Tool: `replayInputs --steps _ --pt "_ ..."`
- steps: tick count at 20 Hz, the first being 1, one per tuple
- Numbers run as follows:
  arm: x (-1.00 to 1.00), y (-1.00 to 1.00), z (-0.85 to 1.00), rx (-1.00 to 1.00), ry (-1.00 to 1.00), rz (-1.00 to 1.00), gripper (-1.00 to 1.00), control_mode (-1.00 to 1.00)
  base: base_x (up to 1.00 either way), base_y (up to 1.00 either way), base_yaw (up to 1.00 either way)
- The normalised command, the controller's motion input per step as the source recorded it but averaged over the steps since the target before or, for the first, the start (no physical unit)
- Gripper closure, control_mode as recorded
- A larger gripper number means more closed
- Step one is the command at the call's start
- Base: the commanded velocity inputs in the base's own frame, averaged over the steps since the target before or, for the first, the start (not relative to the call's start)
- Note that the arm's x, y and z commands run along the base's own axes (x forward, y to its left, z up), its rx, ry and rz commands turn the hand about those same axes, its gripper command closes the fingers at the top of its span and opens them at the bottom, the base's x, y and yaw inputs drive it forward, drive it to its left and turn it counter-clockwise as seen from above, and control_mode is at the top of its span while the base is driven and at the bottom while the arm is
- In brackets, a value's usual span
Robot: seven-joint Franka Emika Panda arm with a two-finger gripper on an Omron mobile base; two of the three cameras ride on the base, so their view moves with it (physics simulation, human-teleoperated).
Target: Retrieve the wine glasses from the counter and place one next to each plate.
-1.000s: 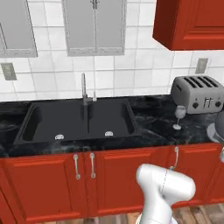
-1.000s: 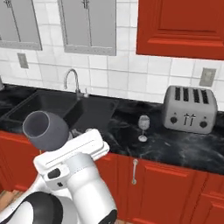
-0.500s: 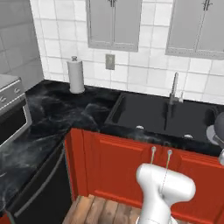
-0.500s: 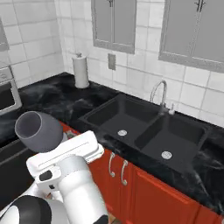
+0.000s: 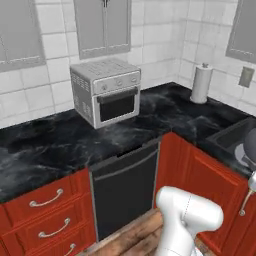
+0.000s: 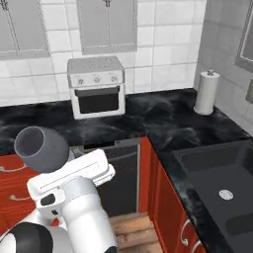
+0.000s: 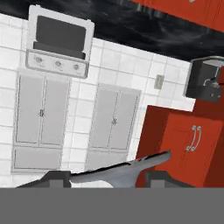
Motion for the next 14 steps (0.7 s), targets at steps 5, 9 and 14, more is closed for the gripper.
replayInputs --steps 5,9,14 --pt "0.00 0.00 0.00 0.00 0.00 0.00 1.00 1.00 0.00 0.08 1.00" --pt "0.00 0.00 0.00 0.00 0.00 0.00 1.00 1.00 0.00 0.22 1.00" --pt "0.00 0.00 0.00 0.00 0.00 0.00 1.00 1.00 0.00 0.24 0.99"
